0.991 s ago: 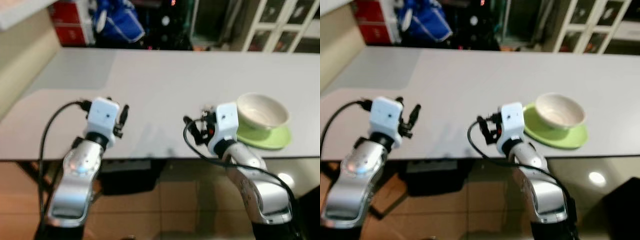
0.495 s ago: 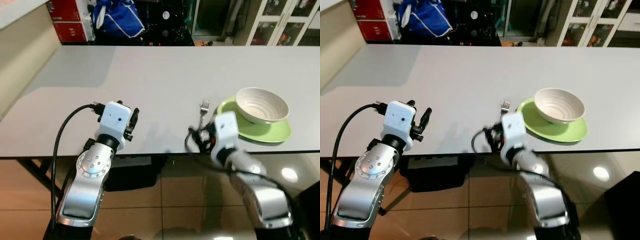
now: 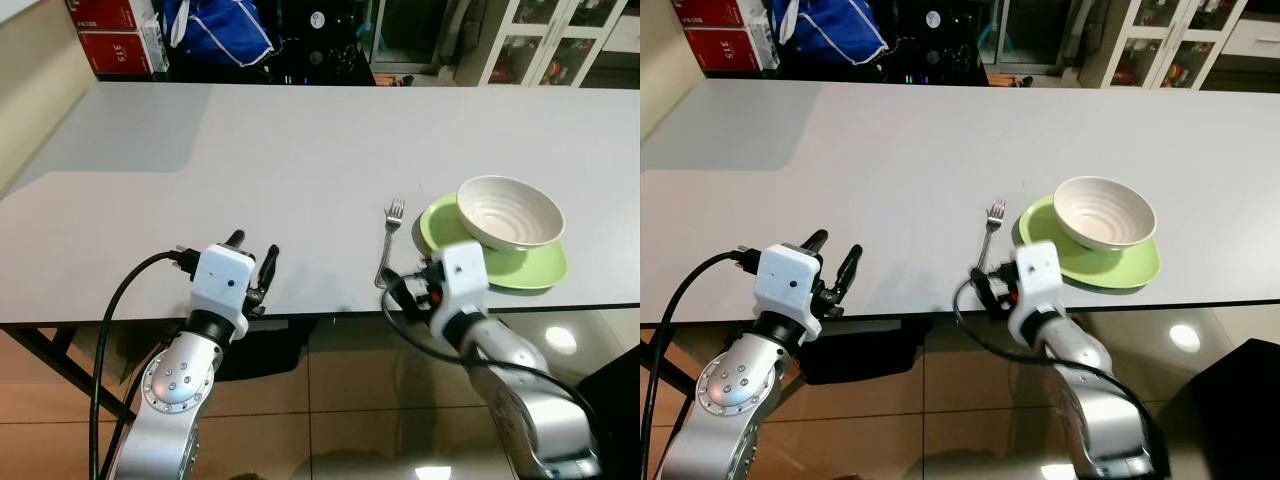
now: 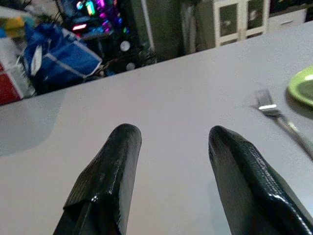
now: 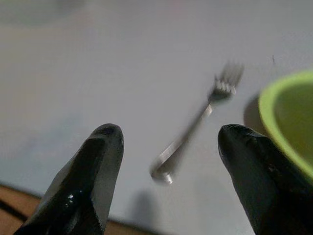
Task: Setting the table
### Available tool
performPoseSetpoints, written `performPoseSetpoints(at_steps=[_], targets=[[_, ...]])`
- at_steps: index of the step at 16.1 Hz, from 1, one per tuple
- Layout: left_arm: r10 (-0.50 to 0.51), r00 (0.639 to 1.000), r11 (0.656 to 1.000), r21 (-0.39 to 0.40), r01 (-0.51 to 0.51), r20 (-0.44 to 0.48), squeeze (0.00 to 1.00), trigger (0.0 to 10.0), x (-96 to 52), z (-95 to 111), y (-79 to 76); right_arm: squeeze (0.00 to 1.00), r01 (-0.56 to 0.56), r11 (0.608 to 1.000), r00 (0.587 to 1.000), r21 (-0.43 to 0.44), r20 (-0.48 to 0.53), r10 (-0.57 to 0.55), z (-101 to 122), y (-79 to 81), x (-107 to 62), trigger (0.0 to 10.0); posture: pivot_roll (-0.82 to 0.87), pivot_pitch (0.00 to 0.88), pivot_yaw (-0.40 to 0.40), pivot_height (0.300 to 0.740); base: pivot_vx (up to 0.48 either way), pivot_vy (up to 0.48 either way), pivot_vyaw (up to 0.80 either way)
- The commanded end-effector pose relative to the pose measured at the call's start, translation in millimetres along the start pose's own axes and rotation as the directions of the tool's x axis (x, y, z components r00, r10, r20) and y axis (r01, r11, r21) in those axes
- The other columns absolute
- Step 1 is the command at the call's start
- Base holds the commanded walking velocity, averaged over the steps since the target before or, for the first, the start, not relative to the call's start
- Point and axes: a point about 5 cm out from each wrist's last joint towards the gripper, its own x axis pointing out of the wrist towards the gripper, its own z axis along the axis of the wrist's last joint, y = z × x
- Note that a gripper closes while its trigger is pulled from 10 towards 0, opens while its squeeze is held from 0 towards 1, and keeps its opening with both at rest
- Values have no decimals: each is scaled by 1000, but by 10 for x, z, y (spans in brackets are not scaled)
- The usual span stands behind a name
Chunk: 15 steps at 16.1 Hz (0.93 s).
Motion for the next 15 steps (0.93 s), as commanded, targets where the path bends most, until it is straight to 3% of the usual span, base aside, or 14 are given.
performPoseSetpoints(at_steps=[1, 6, 7, 11, 13, 15], targets=[[-33, 999, 999, -7, 33, 36, 0, 10000, 0, 64, -33, 0, 28, 1000, 1000, 12, 13, -28, 2, -78, 15, 10000, -17, 0, -28, 740, 0, 0, 0], [-102, 995, 995, 13, 102, 16, 0, 10000, 79, -17, -23, 0, 72, 997, 997, 1, -39, -72, -70, -194, 146, 10000, -28, 0, -11, 740, 0, 0, 0], [-106, 994, 994, 28, 106, 9, 0, 10000, 94, -32, -15, 0, 55, 998, 998, 2, -28, -55, -55, -191, 236, 0, -17, 0, -17, 740, 0, 0, 0], [-182, 982, 982, 43, 185, -52, 0, 10000, 91, -116, -19, 0, 30, 999, 999, 41, -35, -28, -92, -219, 518, 0, 8, 0, -27, 740, 0, 0, 0], [-295, 952, 953, 46, 300, -78, 0, 10000, 48, -136, -82, 0, -9, 1000, 996, 6, -89, 10, -165, -195, 650, 0, 11, 0, -22, 740, 0, 0, 0], [-320, 943, 944, 56, 326, -88, 0, 10000, 34, -147, -88, 0, -24, 1000, 993, -10, -113, 22, -222, -176, 699, 0, 13, 0, -17, 740, 0, 0, 0]])
